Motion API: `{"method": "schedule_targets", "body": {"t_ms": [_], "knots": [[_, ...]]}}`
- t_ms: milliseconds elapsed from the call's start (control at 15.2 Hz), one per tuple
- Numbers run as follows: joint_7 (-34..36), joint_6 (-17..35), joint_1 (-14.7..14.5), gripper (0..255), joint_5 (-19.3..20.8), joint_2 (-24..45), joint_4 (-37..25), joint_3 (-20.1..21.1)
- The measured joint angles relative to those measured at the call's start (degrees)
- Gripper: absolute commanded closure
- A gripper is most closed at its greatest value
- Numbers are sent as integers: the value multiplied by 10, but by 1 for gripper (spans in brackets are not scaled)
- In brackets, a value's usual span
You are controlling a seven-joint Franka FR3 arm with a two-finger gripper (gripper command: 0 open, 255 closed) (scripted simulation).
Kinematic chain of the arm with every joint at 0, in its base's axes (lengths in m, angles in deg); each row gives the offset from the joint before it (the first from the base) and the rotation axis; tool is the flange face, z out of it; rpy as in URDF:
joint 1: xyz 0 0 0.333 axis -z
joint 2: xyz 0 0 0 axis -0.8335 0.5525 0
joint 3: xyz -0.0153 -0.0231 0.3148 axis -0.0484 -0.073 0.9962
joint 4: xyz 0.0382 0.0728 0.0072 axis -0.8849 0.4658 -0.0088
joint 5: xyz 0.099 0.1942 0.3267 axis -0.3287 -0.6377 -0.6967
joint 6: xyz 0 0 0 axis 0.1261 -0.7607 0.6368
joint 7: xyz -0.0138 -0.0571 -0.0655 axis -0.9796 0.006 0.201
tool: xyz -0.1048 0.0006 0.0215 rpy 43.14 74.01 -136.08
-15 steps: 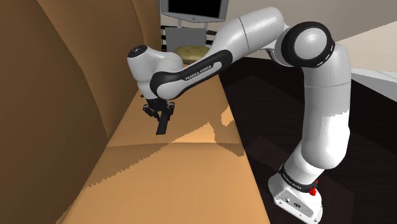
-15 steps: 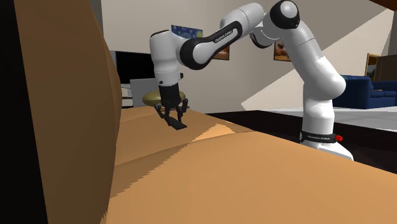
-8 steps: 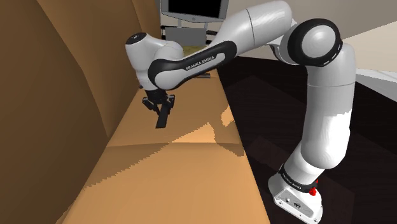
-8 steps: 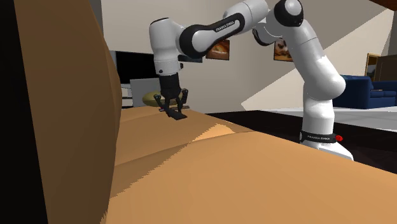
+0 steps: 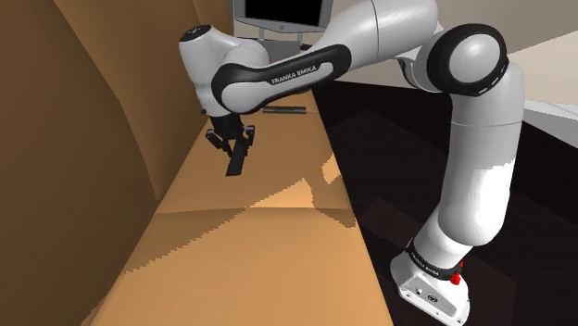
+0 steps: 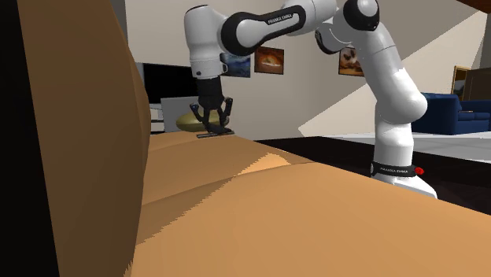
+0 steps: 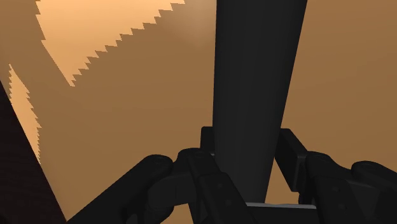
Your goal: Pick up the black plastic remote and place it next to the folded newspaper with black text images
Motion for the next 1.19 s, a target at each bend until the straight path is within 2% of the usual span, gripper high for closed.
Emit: {"method": "schedule_targets", "body": {"t_ms": [132,660,1188], "knots": [[-13,7,14,255,-3,-9,11,-2],[-111,57,100,255,-17,-54,65,-29],[-209,88,168,255,-17,-59,64,-64]]}}
